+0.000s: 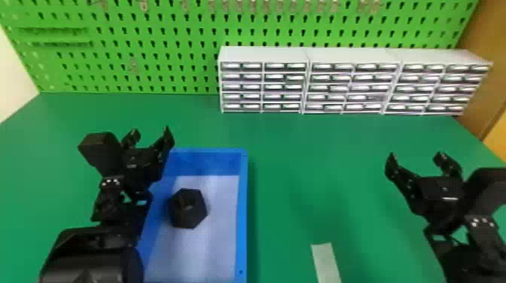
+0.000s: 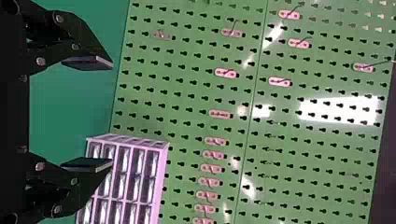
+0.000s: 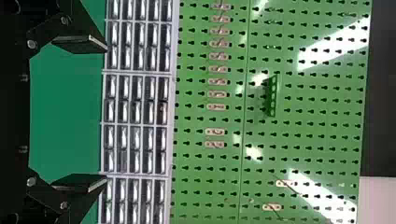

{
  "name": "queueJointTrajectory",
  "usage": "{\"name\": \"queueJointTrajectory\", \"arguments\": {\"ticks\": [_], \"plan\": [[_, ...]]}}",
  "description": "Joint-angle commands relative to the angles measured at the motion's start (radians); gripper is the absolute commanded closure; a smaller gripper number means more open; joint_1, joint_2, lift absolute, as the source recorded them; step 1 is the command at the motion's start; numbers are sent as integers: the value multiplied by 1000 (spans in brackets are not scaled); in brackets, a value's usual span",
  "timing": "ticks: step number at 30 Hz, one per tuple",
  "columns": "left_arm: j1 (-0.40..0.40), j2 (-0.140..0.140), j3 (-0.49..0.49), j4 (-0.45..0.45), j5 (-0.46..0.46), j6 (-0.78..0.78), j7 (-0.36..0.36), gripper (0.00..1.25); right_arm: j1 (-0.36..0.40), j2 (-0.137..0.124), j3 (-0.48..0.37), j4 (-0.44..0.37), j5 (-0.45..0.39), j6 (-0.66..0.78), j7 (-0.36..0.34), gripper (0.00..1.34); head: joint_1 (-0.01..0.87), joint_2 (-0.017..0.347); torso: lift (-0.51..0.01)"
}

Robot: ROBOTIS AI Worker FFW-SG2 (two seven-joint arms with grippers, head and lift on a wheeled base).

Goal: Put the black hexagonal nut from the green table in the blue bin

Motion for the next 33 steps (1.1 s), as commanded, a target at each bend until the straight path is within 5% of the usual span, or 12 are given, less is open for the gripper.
{"name": "queueJointTrajectory", "arguments": {"ticks": [1, 33], "plan": [[-1, -3, 0, 0, 0, 0, 0, 509, 0, -2, 2, 0, 0, 1, 1, 298, 686, 51, -97], [-1, -3, -2, 0, -6, 0, 0, 509, 0, -6, 8, 0, 0, 4, -1, 298, 686, 51, -97]]}}
